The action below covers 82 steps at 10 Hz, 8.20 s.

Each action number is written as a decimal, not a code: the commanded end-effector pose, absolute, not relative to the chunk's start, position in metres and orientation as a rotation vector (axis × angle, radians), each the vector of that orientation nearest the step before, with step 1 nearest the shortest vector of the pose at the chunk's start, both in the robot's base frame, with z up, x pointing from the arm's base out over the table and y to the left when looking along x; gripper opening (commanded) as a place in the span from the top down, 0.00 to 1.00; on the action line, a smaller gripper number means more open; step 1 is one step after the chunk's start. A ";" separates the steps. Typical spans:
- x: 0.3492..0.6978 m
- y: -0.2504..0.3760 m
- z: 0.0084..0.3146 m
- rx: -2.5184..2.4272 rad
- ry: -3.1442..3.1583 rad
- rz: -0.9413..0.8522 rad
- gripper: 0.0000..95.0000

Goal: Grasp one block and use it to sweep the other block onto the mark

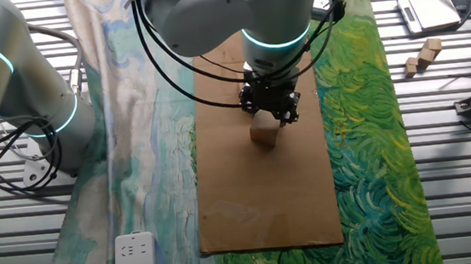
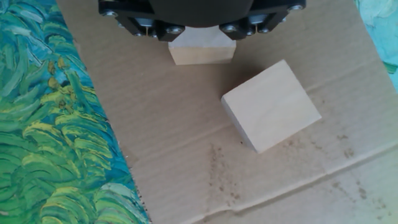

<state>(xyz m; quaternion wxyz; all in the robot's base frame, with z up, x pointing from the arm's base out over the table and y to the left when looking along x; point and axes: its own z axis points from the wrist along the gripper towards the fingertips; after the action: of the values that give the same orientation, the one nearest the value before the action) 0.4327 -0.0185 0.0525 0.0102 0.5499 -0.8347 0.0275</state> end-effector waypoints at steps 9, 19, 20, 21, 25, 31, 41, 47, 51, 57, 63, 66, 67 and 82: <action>0.419 -0.017 0.049 1.749 -2.593 0.069 0.00; 0.419 -0.017 0.049 1.776 -2.580 0.065 0.00; 0.419 -0.016 0.049 1.778 -2.577 0.070 0.00; 0.419 -0.016 0.049 1.787 -2.574 0.070 0.00; 0.420 -0.015 0.048 1.824 -2.544 0.073 0.20; 0.420 -0.015 0.048 1.884 -2.556 0.125 0.00; 0.420 -0.015 0.048 1.831 -2.625 0.150 1.00; 0.420 -0.015 0.048 1.817 -2.622 0.166 1.00; 0.420 -0.015 0.048 1.815 -2.629 0.170 1.00; 0.420 -0.015 0.048 1.840 -2.611 0.170 0.60; 0.420 -0.015 0.048 1.846 -2.612 0.162 0.40; 0.420 -0.015 0.048 1.839 -2.616 0.150 0.00; 0.420 -0.015 0.048 1.840 -2.615 0.148 0.00; 0.420 -0.015 0.048 1.847 -2.559 0.102 0.00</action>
<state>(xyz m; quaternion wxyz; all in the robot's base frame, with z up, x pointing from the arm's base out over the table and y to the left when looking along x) 0.4216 -0.0156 0.0466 -0.0085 0.5843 -0.8108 0.0328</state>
